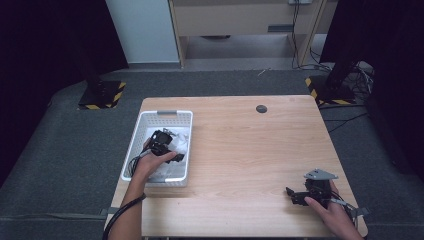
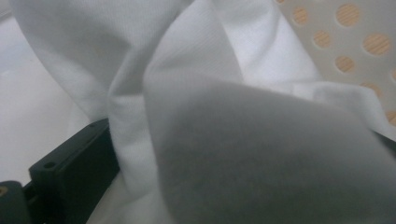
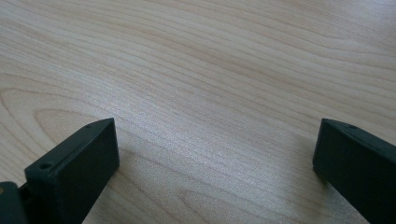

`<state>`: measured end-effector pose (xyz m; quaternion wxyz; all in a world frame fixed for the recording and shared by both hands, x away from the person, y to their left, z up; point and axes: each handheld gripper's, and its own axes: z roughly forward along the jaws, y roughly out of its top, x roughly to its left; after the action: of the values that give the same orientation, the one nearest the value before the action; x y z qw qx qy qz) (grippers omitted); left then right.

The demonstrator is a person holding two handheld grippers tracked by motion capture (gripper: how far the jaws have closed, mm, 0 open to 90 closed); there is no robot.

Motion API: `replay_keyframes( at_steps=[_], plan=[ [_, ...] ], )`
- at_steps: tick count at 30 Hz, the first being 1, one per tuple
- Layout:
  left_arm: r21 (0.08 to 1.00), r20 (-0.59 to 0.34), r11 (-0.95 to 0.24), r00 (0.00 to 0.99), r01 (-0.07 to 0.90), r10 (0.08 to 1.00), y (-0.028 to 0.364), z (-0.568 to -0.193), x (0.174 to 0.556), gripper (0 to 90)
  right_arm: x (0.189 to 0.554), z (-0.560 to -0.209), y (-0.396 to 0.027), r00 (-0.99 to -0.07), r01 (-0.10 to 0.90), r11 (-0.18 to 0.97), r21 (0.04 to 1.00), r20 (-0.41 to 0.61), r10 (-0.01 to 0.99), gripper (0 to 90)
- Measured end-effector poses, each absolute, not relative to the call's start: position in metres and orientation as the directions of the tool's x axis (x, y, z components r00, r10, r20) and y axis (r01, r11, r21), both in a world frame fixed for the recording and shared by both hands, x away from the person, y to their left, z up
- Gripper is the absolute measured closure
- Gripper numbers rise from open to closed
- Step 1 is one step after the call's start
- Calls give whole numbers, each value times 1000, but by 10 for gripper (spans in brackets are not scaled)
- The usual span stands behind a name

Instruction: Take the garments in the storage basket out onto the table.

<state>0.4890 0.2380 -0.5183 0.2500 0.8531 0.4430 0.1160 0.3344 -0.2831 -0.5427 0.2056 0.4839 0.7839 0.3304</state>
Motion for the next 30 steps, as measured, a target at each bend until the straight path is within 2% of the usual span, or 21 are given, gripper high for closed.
replay_keyframes(
  at_steps=[9,12,15,20,23,26,30],
  plan=[
    [534,-20,-480,577,697,816,238,-519,488,2,334,-543,-283,-448,623,314,716,-3,894,4],
    [524,-4,-485,572,700,820,236,-517,487,34,334,-543,-283,-448,623,314,716,-3,894,4],
    [521,-4,-486,571,702,821,236,-514,485,133,334,-543,-283,-448,623,314,716,-3,894,4],
    [531,-5,-489,580,692,815,235,-508,479,397,334,-543,-283,-448,622,315,717,-4,894,4],
    [526,6,-492,576,694,818,234,-506,479,519,334,-543,-283,-448,622,315,717,-4,894,4],
    [522,22,-494,568,695,823,233,-504,478,597,334,-543,-283,-448,622,315,717,-4,894,4],
    [520,63,-509,563,686,824,232,-501,478,656,334,-543,-283,-448,622,315,717,-4,894,4]
  ],
)
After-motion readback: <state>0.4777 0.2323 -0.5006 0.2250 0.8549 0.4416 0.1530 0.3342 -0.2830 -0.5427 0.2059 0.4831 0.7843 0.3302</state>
